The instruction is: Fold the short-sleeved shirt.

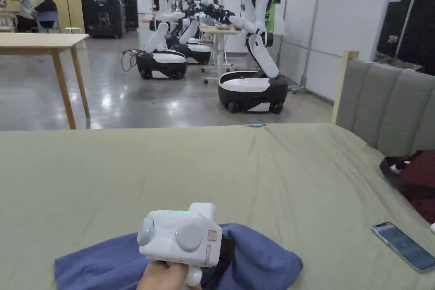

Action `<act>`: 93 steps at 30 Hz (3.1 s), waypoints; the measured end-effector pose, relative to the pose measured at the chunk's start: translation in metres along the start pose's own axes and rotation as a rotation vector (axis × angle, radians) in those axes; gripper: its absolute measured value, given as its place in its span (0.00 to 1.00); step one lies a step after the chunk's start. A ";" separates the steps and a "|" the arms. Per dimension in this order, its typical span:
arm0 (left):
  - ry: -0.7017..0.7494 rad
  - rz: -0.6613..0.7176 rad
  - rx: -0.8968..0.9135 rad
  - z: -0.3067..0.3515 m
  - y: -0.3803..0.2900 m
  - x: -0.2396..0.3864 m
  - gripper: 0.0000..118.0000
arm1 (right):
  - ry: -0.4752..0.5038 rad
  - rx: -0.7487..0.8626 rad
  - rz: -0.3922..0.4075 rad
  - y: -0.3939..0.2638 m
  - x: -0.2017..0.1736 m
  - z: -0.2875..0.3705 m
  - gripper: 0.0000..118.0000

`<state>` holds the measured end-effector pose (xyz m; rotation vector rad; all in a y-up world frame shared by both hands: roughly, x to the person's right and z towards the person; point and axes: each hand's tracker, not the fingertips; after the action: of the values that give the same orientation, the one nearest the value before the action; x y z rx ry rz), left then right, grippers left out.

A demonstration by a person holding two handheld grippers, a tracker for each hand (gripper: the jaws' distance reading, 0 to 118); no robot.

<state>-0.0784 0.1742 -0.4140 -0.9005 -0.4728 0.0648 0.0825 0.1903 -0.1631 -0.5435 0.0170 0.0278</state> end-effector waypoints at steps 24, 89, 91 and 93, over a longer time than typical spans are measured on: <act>0.633 0.204 0.668 0.354 -0.221 -0.085 0.00 | 0.055 0.214 0.047 0.033 -0.055 0.036 0.01; 0.604 0.210 0.169 0.315 -0.098 -0.259 0.05 | 0.112 -0.097 0.076 0.205 0.081 -0.093 0.05; 0.656 0.181 0.221 0.345 -0.082 -0.255 0.05 | 0.099 -0.044 0.109 0.223 0.078 -0.068 0.05; 0.677 0.181 0.270 0.372 -0.068 -0.254 0.05 | 0.093 -0.012 0.119 0.240 0.082 -0.054 0.05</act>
<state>-0.4721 0.3431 -0.2598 -0.6455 0.2453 -0.0133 0.1562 0.3699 -0.3351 -0.5547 0.1401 0.1190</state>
